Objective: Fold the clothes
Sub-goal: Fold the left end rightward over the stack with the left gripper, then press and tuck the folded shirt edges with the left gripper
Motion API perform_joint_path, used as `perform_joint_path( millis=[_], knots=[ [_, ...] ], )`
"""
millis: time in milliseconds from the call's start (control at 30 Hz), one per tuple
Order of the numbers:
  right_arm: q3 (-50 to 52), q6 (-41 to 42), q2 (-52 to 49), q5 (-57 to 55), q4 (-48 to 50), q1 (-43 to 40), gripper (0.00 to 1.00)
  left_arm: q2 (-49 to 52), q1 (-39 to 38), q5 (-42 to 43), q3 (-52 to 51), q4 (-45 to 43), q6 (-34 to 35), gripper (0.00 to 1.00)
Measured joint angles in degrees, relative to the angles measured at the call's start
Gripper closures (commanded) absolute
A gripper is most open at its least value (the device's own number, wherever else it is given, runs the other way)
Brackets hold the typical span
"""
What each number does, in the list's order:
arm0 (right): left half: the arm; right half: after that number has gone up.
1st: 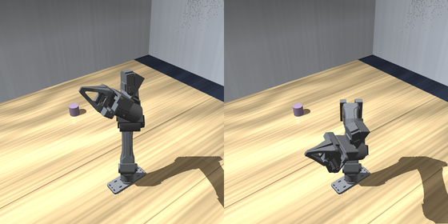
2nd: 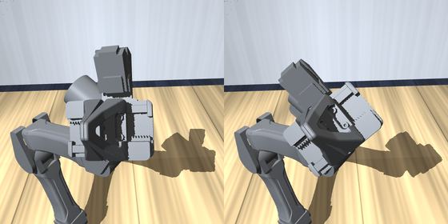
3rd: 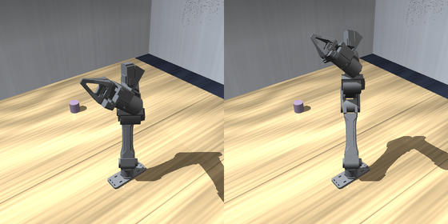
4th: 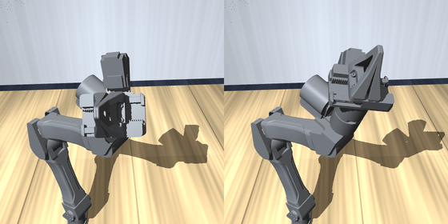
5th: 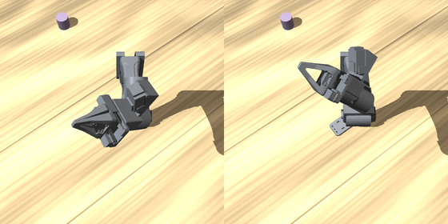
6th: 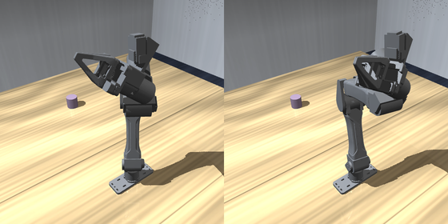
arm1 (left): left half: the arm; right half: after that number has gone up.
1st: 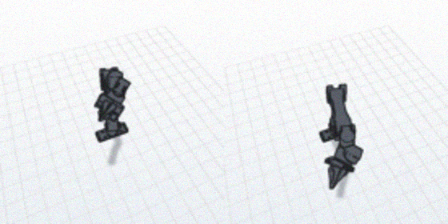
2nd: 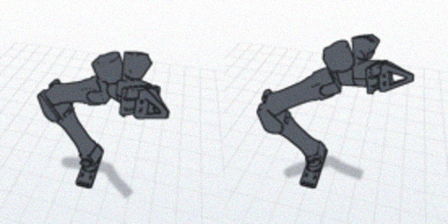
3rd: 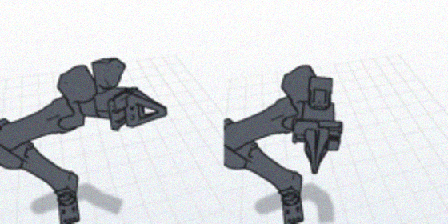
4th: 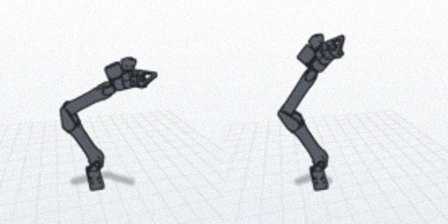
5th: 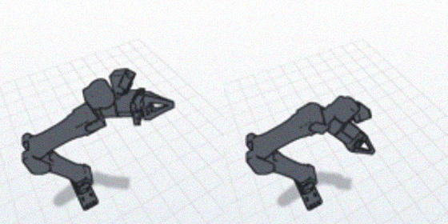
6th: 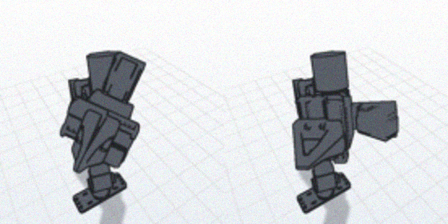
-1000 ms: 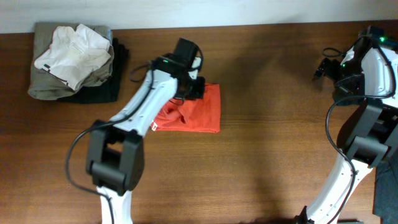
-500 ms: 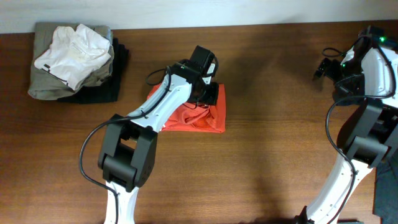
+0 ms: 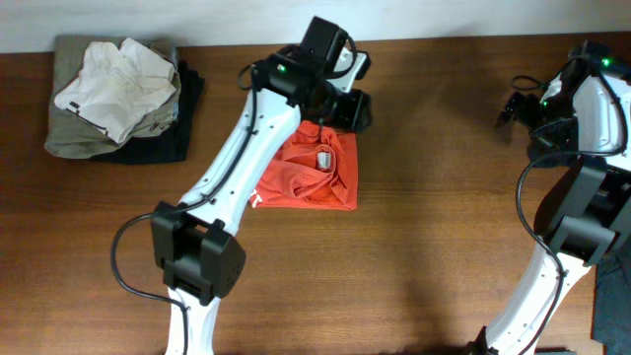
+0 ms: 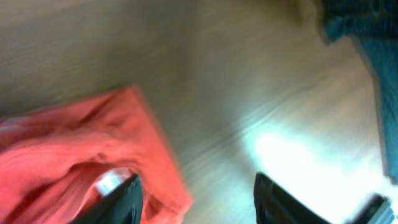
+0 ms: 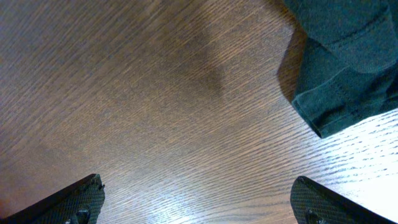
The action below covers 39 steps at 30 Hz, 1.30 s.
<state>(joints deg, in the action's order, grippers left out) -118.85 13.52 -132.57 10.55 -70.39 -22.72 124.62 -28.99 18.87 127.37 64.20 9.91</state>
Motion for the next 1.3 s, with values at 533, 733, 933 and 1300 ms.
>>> perform_joint_path(
  millis=[533, 733, 933, 1300],
  knots=[
    [0.00, 0.00, 0.00, 0.00, 0.00, 0.00, 0.01, 6.08, 11.04, -4.48, -4.37, 9.81, 8.79, 0.03],
    [0.00, 0.00, 0.00, 0.00, 0.00, 0.00, 0.01, 9.27, 11.02, -4.11, -4.61, 5.68, 9.27, 0.27],
    [0.00, -0.02, 0.00, 0.00, 0.00, 0.00, 0.01, 9.29, 10.78, -4.04, -4.61, 4.00, 8.87, 0.70],
    [0.00, 0.00, 0.00, 0.00, 0.00, 0.00, 0.01, 9.29, 9.64, -3.34, -4.59, 1.66, 8.57, 0.99]
  ],
)
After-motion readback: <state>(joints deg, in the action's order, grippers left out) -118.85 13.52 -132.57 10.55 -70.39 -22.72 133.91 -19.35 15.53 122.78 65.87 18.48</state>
